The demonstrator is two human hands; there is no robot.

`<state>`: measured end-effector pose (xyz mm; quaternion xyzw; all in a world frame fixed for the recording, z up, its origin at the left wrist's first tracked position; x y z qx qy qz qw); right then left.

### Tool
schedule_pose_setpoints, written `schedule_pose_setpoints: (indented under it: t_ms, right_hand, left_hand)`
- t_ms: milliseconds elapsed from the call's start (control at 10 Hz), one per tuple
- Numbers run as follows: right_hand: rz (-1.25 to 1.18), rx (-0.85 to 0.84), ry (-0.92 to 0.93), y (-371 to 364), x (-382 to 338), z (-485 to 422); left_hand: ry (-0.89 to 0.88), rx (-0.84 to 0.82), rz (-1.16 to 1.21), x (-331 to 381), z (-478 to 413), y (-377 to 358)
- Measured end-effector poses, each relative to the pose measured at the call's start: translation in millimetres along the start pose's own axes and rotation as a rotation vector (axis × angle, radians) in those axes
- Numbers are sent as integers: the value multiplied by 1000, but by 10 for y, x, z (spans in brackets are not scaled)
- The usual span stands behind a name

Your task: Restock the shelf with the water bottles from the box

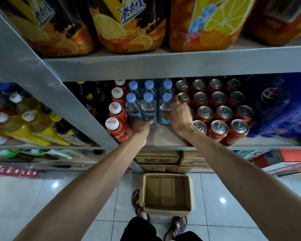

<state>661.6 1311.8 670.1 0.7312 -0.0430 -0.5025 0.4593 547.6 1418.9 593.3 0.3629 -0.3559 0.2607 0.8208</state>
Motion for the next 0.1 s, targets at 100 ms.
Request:
schedule_pose_setpoints:
  t_ms: [100]
  right_hand:
    - [-27, -18, -14, 141, 2, 53]
  left_hand:
    - [60, -185, 24, 67, 234, 1]
Point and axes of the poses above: each hand's wrist, its own z-axis away from the middle knuckle, its own y-axis out of the back of the hand, x = y × z, the point moved 5 cm from there along -z, towards the middle knuckle, and after that the axes turned 11 degrees about -z, right-handed, at the moved point
